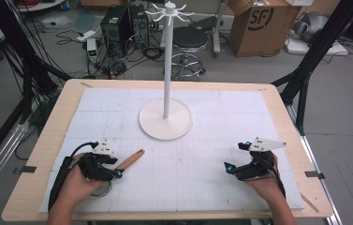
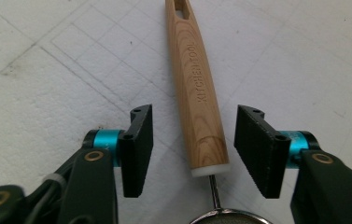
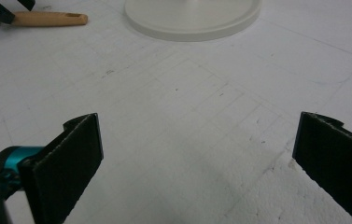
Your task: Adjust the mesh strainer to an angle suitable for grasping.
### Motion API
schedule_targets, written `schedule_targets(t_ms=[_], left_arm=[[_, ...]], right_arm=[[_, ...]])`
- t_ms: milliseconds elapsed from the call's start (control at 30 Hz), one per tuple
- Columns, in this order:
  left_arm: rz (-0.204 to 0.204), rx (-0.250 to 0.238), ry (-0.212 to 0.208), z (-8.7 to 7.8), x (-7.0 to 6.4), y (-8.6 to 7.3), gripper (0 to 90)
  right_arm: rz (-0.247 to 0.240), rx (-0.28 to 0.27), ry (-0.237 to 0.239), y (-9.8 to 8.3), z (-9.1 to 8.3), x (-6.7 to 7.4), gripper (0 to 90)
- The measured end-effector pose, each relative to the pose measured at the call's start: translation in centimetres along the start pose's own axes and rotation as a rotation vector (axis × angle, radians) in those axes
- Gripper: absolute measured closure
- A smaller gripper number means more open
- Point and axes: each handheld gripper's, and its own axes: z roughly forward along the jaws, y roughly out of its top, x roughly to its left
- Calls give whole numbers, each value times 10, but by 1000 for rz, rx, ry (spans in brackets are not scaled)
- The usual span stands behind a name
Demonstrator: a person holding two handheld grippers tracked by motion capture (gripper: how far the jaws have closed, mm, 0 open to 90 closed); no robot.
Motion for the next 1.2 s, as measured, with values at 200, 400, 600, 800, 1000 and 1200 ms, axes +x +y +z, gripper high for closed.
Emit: schedule_targets(t_ms=[200,400,600,800,1000,1200], left_arm=[[3,42,12,4,-4,3,512],[32,90,16,7,-7,5,540],[45,137,27,8,-11,10,572],[26,134,23,9,-9,11,646],[26,158,24,10,-8,14,685],[42,171,38,10,-11,17,687]], right_arm=[[6,-2,11,-1,0,-1,5],[7,4,11,-1,1,0,5],[2,9,22,-1,2,0,5],[0,9,20,-2,2,0,5],[6,14,18,-3,2,0,5],[3,14,17,-3,2,1,5]])
